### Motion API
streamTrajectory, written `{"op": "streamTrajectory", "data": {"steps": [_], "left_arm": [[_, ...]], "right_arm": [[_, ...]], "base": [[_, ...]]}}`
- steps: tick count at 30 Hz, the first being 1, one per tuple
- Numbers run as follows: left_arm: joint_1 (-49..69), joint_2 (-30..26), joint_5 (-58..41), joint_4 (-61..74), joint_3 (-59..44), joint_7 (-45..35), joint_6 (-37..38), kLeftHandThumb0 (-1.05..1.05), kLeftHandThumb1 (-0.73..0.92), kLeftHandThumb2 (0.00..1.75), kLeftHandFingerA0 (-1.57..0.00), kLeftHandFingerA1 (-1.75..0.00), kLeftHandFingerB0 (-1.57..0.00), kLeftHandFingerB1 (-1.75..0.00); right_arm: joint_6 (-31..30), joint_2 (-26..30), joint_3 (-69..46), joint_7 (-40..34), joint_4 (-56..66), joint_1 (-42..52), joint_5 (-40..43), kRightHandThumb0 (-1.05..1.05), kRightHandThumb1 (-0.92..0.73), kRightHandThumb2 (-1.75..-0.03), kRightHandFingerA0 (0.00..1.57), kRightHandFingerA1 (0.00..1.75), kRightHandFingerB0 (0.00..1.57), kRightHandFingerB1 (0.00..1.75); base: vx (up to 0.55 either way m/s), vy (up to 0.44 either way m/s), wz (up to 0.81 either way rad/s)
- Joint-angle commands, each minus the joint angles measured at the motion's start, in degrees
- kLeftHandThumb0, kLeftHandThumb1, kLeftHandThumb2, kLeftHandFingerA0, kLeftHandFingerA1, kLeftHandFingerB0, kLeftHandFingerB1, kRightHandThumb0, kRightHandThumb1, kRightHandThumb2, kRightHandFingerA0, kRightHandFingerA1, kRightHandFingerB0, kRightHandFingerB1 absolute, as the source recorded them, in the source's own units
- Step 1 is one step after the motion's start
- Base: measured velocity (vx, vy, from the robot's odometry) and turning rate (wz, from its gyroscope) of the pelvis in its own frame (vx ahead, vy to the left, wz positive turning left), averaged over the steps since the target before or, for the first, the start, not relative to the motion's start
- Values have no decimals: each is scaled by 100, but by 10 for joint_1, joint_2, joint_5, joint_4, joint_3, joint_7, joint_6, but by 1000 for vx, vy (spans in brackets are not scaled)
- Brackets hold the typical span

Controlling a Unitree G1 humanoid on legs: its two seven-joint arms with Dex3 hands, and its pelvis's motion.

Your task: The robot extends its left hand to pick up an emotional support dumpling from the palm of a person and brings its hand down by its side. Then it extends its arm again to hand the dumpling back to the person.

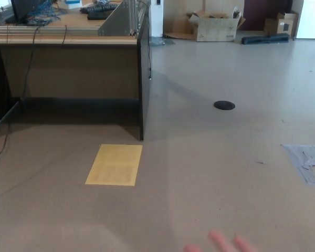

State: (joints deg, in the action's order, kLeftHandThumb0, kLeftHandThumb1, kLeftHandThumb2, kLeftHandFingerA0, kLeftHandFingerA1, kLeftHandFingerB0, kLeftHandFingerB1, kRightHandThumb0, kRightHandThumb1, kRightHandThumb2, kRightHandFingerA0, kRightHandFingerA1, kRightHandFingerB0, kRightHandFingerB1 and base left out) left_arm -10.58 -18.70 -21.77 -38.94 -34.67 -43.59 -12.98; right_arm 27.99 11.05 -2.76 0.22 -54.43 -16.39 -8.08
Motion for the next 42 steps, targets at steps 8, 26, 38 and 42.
{"op": "streamTrajectory", "data": {"steps": [8,26,38,42], "left_arm": [[-71,-54,-46,97,7,28,-20,-1,75,68,-86,-136,-85,-79],[-366,-59,72,363,348,50,-30,-11,70,65,-104,-116,-98,-69],[-523,-16,122,430,554,4,-112,-15,69,65,-107,-109,-97,-70],[-553,-17,153,449,607,-11,-106,-17,68,72,-110,-111,-98,-75]], "right_arm": [[-1,4,-6,-11,-6,-7,9,-36,-60,-58,105,56,71,48],[-4,9,-7,-12,3,-1,10,-36,-60,-58,104,56,71,48],[-18,7,3,-12,20,-13,3,-34,-59,-58,104,56,70,49],[-27,13,10,-17,19,-25,-7,-34,-60,-58,104,55,69,48]], "base": [[0,0,0],[0,0,0],[0,0,0],[0,0,0]]}}
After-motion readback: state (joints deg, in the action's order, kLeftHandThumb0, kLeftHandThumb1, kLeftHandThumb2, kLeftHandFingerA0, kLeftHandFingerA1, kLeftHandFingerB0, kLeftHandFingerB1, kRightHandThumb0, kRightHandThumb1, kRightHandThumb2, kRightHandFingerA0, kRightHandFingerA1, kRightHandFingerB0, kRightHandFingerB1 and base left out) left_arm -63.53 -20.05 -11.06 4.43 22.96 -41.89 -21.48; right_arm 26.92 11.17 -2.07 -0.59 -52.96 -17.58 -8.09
